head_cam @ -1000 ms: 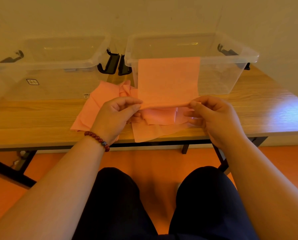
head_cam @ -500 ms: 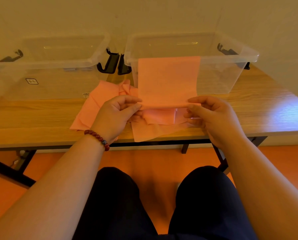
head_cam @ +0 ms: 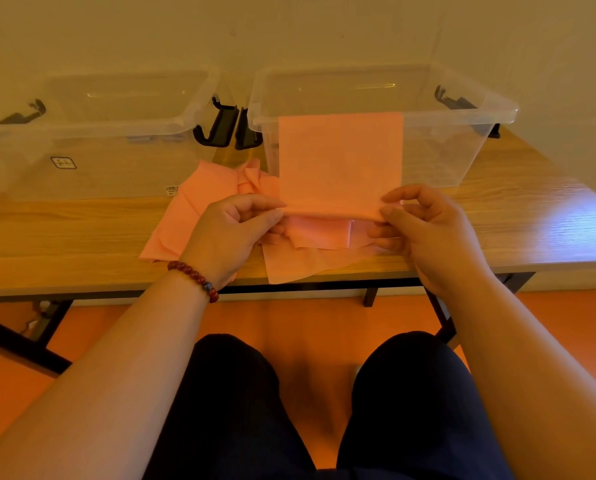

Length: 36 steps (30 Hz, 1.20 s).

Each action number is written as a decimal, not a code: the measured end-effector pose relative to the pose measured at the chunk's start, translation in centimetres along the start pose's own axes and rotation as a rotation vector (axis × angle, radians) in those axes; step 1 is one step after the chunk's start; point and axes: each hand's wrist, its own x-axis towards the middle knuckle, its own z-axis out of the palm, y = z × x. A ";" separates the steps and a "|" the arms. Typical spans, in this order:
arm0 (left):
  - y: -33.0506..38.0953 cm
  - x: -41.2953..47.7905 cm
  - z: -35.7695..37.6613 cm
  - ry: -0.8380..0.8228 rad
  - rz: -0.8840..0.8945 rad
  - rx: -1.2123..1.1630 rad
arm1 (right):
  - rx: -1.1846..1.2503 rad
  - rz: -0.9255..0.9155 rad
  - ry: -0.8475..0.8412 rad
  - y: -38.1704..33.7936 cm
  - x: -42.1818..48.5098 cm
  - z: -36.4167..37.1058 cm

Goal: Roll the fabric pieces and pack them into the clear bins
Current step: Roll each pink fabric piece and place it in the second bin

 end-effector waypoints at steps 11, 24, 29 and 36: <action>-0.1 0.3 0.3 -0.001 -0.009 0.014 | -0.046 -0.027 -0.013 -0.1 -0.3 -0.1; -0.2 0.2 -0.1 -0.014 -0.016 -0.008 | 0.013 0.005 -0.002 -0.2 -0.3 0.0; -0.3 0.3 -0.1 -0.007 -0.007 -0.005 | -0.010 0.018 -0.015 -0.3 -0.4 0.0; -0.6 0.4 -0.2 -0.009 0.004 0.038 | -0.033 0.002 -0.003 -0.4 -0.5 0.1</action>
